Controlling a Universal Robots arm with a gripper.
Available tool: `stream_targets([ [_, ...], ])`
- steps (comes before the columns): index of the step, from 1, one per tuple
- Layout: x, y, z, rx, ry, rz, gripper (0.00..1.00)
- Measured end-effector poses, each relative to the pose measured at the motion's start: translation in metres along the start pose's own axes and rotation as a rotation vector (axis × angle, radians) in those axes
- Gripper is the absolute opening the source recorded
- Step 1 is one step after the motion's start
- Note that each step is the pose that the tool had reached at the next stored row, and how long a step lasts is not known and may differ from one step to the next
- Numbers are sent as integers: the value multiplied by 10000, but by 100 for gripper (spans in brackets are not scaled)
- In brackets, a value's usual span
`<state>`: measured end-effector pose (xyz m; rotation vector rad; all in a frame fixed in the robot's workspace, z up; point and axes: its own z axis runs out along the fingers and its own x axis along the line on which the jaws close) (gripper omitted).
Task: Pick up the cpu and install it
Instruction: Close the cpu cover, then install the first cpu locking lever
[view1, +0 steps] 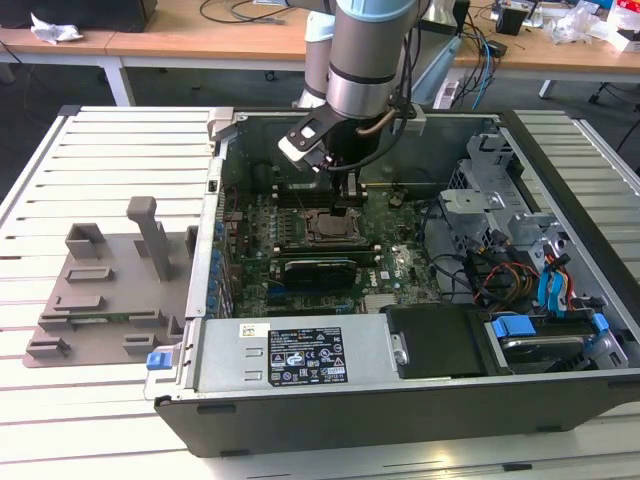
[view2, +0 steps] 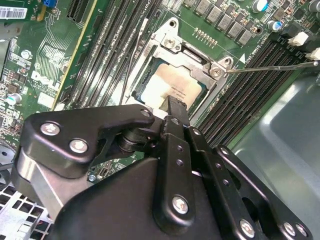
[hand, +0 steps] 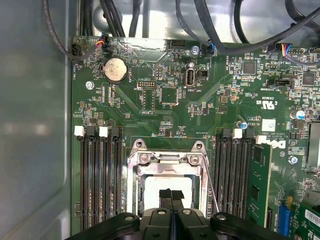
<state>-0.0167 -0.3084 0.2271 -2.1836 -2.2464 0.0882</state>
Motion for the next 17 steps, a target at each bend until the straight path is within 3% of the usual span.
stream_targets([
  [4,0,0,-2,-1,-3,-63,11],
  [5,-1,0,-2,-16,-25,-520,11],
  [9,0,0,-2,-50,-69,-1494,11],
  [11,0,0,-2,-85,-116,-2533,11],
  [13,0,0,-2,-98,-134,-2909,11],
  [17,0,1,-2,-151,-205,-4466,11],
])
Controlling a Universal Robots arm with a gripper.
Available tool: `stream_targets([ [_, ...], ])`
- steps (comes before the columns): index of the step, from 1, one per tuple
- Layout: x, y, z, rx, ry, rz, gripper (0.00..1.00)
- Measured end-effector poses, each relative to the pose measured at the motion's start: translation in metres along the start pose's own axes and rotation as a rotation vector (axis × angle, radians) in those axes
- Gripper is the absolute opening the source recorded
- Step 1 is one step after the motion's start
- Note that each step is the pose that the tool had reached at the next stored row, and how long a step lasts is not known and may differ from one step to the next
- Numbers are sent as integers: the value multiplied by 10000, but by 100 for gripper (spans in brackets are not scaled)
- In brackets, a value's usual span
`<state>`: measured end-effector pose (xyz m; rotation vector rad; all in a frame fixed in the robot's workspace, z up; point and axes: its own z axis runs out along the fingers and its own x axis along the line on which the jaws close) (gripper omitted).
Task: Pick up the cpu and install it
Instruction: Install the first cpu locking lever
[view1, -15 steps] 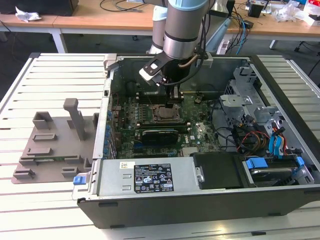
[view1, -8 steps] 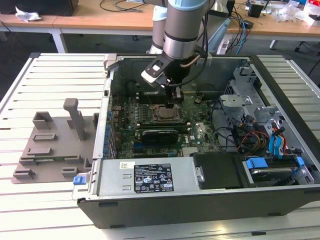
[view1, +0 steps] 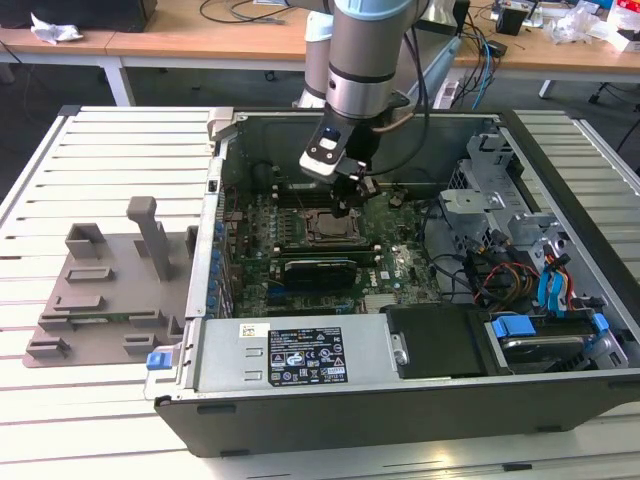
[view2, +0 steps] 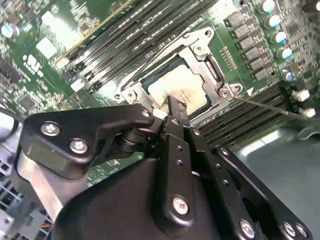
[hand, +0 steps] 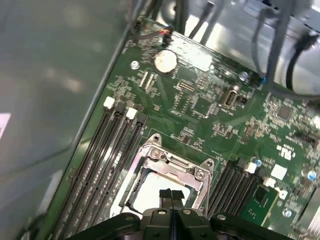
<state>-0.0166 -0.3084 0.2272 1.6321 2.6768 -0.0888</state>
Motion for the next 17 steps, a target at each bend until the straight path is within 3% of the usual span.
stream_targets([
  [3,-1,1,0,-35,-48,-1053,11],
  [5,-1,2,0,-72,-96,-2119,11],
  [8,-1,2,0,-110,-146,-3220,11],
  [17,-1,2,0,-162,-218,-4792,11],
])
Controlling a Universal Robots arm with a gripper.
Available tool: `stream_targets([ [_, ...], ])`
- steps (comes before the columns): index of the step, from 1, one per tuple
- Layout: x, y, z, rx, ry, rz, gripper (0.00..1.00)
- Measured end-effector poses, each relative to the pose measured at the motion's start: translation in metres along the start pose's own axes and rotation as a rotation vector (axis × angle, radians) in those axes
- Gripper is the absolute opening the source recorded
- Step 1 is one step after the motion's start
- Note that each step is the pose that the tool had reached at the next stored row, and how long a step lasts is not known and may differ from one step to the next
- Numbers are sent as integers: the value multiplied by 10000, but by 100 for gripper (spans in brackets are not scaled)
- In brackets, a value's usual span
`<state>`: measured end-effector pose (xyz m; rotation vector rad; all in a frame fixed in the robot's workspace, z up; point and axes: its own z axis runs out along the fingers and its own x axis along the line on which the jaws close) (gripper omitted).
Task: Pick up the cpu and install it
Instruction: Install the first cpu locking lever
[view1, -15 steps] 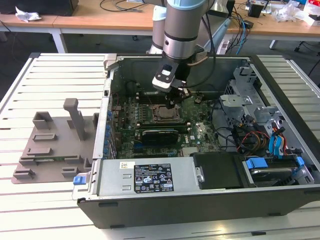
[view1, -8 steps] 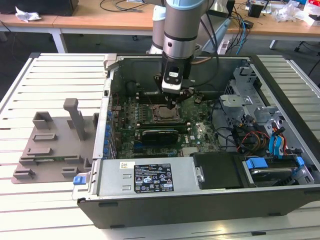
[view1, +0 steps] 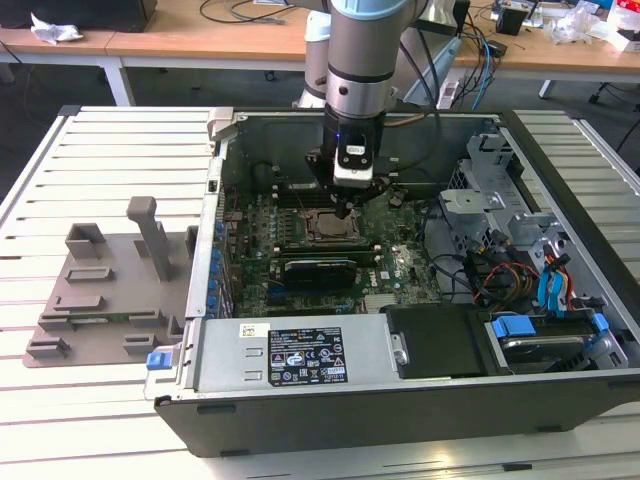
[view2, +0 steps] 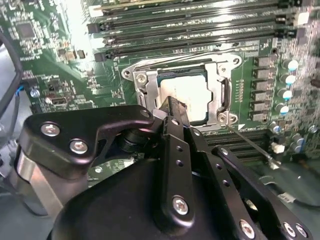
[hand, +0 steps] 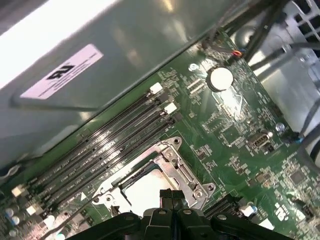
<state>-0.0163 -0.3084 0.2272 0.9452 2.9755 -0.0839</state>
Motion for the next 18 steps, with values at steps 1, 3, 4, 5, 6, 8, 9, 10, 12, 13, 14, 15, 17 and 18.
stream_targets([
  [1,0,0,0,-12,-16,-335,11],
  [3,0,0,0,-24,-33,-714,11],
  [4,0,0,0,-31,-40,-885,11],
  [5,0,0,0,-37,-50,-1094,11],
  [6,0,0,0,-45,-60,-1309,11],
  [8,0,0,0,-54,-72,-1562,11],
  [9,0,0,0,-64,-86,-1873,11],
  [10,0,0,0,-69,-94,-2038,11],
  [12,0,0,0,-79,-106,-2317,11],
  [13,0,0,0,-84,-112,-2458,11],
  [14,0,0,0,-89,-120,-2632,11],
  [15,0,0,0,-94,-126,-2749,11],
  [17,0,0,0,-104,-141,-3075,11],
  [18,0,0,0,-113,-153,-3331,11],
])
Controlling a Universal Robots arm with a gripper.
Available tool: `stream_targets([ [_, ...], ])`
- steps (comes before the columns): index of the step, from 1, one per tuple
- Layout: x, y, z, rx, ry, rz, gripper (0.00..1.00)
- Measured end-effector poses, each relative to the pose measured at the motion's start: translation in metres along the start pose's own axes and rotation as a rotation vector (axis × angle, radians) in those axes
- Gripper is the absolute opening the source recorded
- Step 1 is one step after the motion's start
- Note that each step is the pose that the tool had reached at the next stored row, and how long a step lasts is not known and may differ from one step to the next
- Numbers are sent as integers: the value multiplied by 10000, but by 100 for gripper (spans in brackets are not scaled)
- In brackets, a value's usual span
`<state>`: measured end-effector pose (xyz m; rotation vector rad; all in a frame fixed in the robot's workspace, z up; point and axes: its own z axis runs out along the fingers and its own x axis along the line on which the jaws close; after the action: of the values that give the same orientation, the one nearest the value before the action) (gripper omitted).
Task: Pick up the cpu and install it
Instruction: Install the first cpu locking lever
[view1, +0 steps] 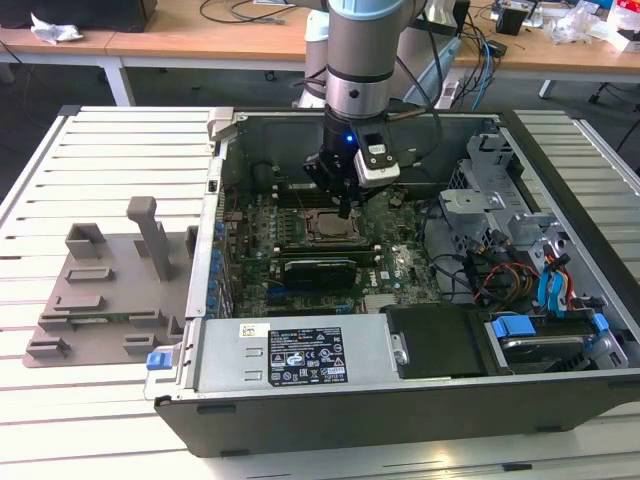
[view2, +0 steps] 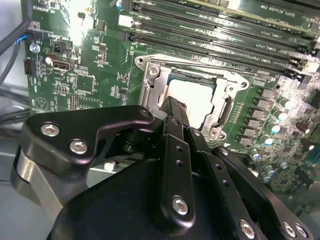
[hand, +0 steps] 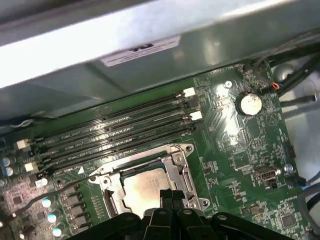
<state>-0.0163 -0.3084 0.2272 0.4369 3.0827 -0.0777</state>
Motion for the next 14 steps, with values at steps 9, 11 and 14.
stream_targets([
  [9,0,0,0,-56,-75,-1657,11],
  [11,0,0,0,-71,-96,-2099,11],
  [14,0,0,0,-90,-120,-2633,11],
])
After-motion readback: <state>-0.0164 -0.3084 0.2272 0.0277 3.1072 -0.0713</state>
